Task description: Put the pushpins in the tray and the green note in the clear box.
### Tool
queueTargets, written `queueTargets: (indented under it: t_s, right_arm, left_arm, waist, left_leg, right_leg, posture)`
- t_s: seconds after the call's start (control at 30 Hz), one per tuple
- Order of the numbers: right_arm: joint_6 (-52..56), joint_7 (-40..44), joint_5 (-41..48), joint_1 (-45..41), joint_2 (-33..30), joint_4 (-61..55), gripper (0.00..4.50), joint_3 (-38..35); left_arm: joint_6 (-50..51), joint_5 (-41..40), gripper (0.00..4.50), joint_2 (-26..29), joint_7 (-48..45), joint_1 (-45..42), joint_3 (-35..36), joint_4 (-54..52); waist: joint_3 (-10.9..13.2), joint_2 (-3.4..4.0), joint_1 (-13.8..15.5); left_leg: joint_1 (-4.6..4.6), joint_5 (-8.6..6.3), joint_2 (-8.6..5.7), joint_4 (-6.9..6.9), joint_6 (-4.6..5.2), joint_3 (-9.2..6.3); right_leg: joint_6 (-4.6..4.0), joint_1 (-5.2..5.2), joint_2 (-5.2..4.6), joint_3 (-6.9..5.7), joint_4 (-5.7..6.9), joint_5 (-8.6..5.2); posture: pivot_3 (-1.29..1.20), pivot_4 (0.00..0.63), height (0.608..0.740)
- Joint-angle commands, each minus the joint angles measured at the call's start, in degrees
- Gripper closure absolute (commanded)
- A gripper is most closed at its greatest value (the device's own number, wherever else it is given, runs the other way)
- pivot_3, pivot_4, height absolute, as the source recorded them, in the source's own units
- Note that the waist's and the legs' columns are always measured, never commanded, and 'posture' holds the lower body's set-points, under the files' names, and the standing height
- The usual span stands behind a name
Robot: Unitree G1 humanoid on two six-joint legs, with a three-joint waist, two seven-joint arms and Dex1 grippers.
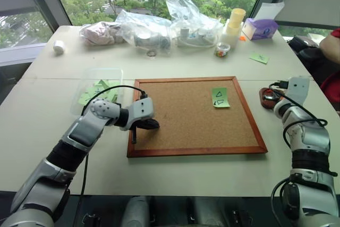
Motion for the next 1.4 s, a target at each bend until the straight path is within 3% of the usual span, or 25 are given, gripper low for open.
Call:
queueTargets:
  t_s: [0.03, 0.27, 0.47, 0.6, 0.8, 1.03, 1.4]
  right_arm:
    - [-1.3, -0.35, -0.31, -1.73, -1.09, 0.89, 3.54, -1.08]
    - [-1.39, -0.43, -0.3, -1.81, -1.3, 1.61, 0.07, -1.57]
    - [-3.17, -0.02, 0.63, -1.53, -1.11, -0.13, 0.02, -3.01]
    - [-3.91, 6.8, 2.36, 0.51, -1.02, -7.95, 0.02, 0.01]
    - [3.81, 22.16, 7.57, 8.18, 0.38, -28.02, 0.02, 14.82]
    - [5.09, 23.12, 7.28, 9.48, 2.02, -29.82, 0.02, 18.12]
    - [4.22, 24.74, 5.8, 8.52, 3.25, -23.15, 0.02, 20.0]
  left_arm:
    - [0.66, 0.28, 4.5, -0.16, 0.32, -0.03, 0.36, -1.5]
    - [0.92, 0.29, 4.5, -0.22, 0.62, -0.09, 0.36, -1.54]
    - [0.79, 0.34, 4.5, -0.32, 0.67, -0.24, 0.33, -1.3]
    - [0.82, 0.25, 4.5, -0.19, 0.69, -0.18, 0.55, -1.26]
    - [0.37, 0.0, 4.5, 0.15, 0.62, -0.09, 1.27, -0.22]
    - [0.17, -0.15, 4.5, 0.15, 0.74, 0.34, 1.48, -0.26]
    - [0.59, -0.05, 4.5, 0.2, 1.15, 1.38, 1.4, -1.3]
  waist:
    - [0.0, 0.0, 0.03]
    - [0.0, 0.0, 0.03]
    - [0.0, 0.0, 0.09]
    - [0.0, 0.02, 0.03]
    - [0.0, 0.01, 0.1]
    - [0.0, 0.01, 0.32]
    - [0.0, 0.01, 0.23]
  left_leg:
    - [0.0, 0.0, 0.01, 0.0, 0.0, 0.0]
    - [-0.01, 0.0, 0.07, 0.0, 0.0, 0.0]
    - [-0.01, 0.0, 0.08, 0.0, 0.0, 0.0]
    - [-0.01, 0.0, 0.08, 0.0, 0.0, 0.0]
    - [-0.01, 0.0, 0.13, 0.0, 0.0, -0.06]
    - [-0.05, -0.01, 0.11, 0.05, 0.02, -0.06]
    - [-0.04, -0.01, 0.07, 0.05, 0.02, -0.05]
  right_leg:
    - [0.0, 0.0, 0.0, 0.0, 0.0, 0.0]
    - [0.0, 0.0, 0.0, 0.0, 0.0, 0.0]
    - [0.0, 0.0, 0.0, 0.0, 0.0, 0.0]
    - [0.0, 0.0, 0.0, 0.0, 0.0, 0.0]
    - [0.0, 0.0, 0.06, 0.0, 0.01, 0.0]
    - [0.0, 0.0, 0.04, 0.0, -0.01, 0.0]
    - [0.0, 0.0, 0.08, -0.01, 0.0, 0.0]
  posture:
    - [0.0, 0.15, 0.735]
    - [0.0, 0.15, 0.735]
    - [0.0, 0.15, 0.735]
    - [0.0, 0.15, 0.735]
    - [0.0, 0.15, 0.735]
    - [0.0, 0.15, 0.735]
    - [0.0, 0.15, 0.735]
